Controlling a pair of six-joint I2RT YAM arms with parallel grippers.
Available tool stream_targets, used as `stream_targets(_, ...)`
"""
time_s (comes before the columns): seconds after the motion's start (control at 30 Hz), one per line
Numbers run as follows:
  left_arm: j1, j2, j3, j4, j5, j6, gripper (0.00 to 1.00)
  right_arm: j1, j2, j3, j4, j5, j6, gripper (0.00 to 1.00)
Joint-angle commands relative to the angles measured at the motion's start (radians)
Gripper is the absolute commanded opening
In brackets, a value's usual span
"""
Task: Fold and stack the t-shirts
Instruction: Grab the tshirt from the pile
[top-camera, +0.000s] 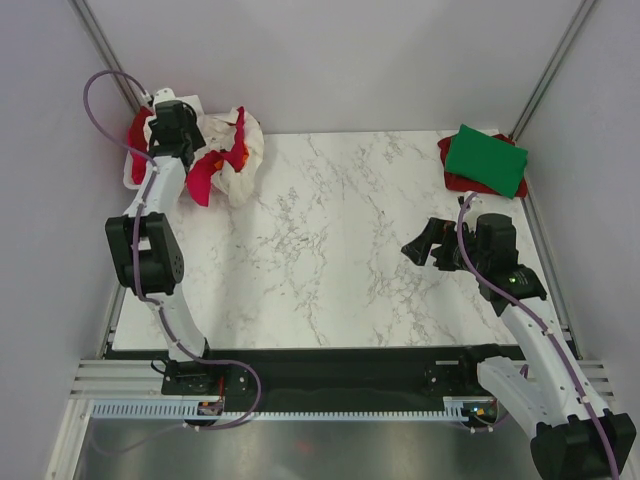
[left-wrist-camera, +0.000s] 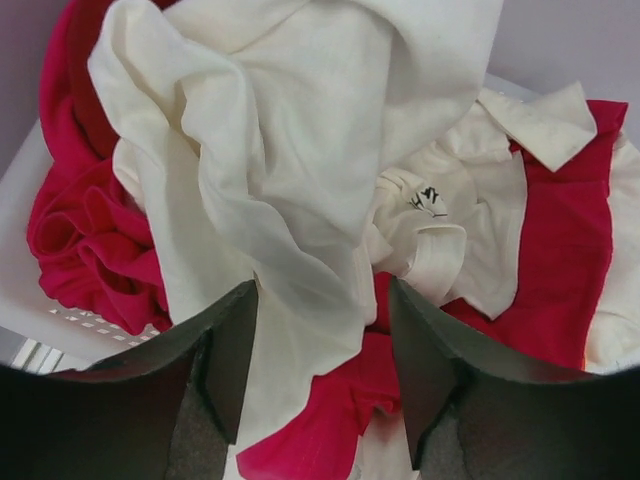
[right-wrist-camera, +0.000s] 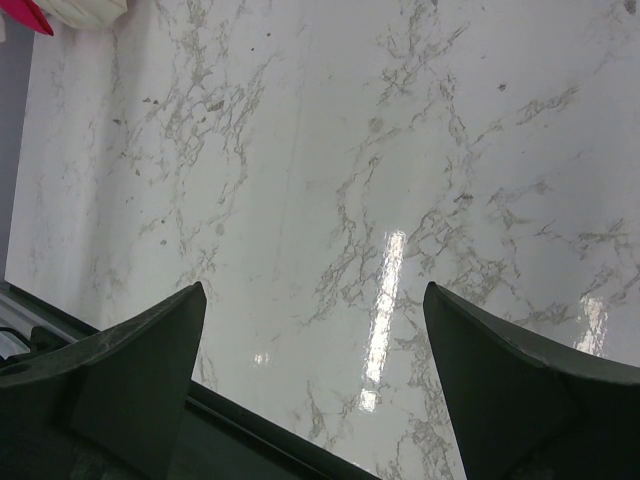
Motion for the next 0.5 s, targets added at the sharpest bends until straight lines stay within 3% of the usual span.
stream_targets(0.0, 0.003, 0.039, 0.070, -0.005, -0.058, 0.025, 0.61, 0.003, 0.000, -0.005, 0.010, -0.005, -0.017, 0.98)
stream_targets(0.1, 0.003, 0.072, 0.103, -0.008, -0.085, 0.049, 0.30, 0.003, 0.001, -0.007, 0.010, -0.002, -0.017, 0.98)
stream_targets(0.13, 0.003, 0.081, 0.113, -0.010, -0.090, 0.057, 0.03, 0.002, 0.003, -0.007, 0.010, -0.002, -0.018, 0.98)
stream_targets(0.33, -0.011, 0.030, 0.205, -0.030, -0.062, 0.086, 0.02, 0.002, 0.016, -0.013, 0.014, 0.000, -0.020, 0.98)
stream_targets(0.43, -0.057, -0.006, 0.339, -0.053, -0.055, 0.111, 0.02, 0.002, 0.027, -0.013, 0.020, 0.000, -0.021, 0.98)
stream_targets(0.47, -0.072, -0.013, 0.451, -0.068, -0.050, 0.126, 0.02, 0.003, 0.029, -0.011, 0.020, 0.000, -0.021, 0.98)
